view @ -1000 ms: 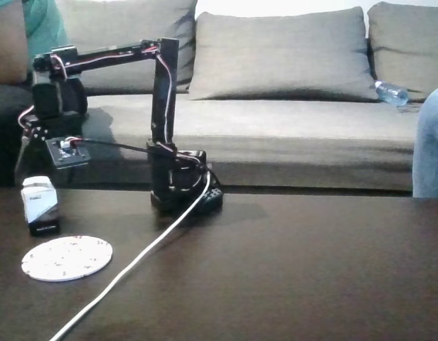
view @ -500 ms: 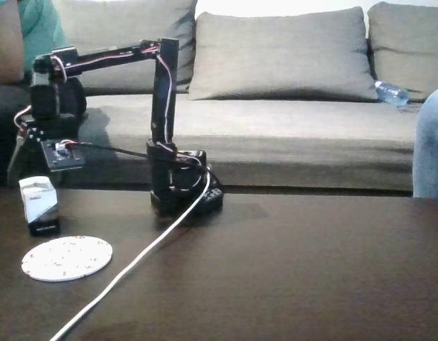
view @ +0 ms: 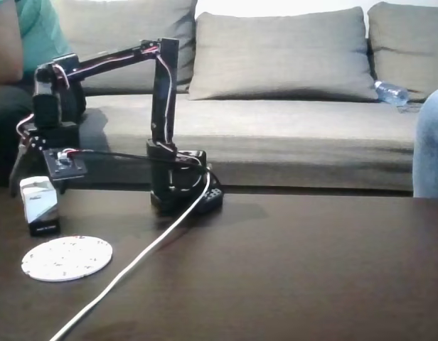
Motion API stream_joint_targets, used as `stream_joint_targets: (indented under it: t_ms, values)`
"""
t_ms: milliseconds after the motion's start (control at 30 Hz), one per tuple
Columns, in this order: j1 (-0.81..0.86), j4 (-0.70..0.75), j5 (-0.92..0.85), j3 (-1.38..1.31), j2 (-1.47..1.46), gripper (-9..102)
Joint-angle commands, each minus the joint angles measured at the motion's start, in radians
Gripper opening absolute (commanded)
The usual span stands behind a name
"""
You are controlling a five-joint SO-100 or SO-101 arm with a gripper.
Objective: Grasp a servo box and put it on the zirlivani.
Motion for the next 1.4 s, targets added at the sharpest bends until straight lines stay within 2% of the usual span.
stream_joint_targets:
  t_ms: [0,133,400,500,667,767,933,1133,1367]
  values:
    - [-0.009,-0.006,-0.005,-0.005,0.043,29]
    - [-0.009,-0.017,-0.005,-0.005,0.043,17]
    - [-0.008,0.008,-0.008,-0.017,0.06,16]
    - [-0.028,0.118,0.003,-0.107,0.06,16]
    - [-0.124,0.382,0.058,-0.357,0.06,16]
    - [-0.21,0.44,0.129,-0.472,0.058,16]
    - [-0.334,0.439,0.147,-0.551,0.048,16]
    - [-0.462,0.385,0.044,-0.546,0.04,16]
    - [-0.594,0.334,0.029,-0.417,0.041,16]
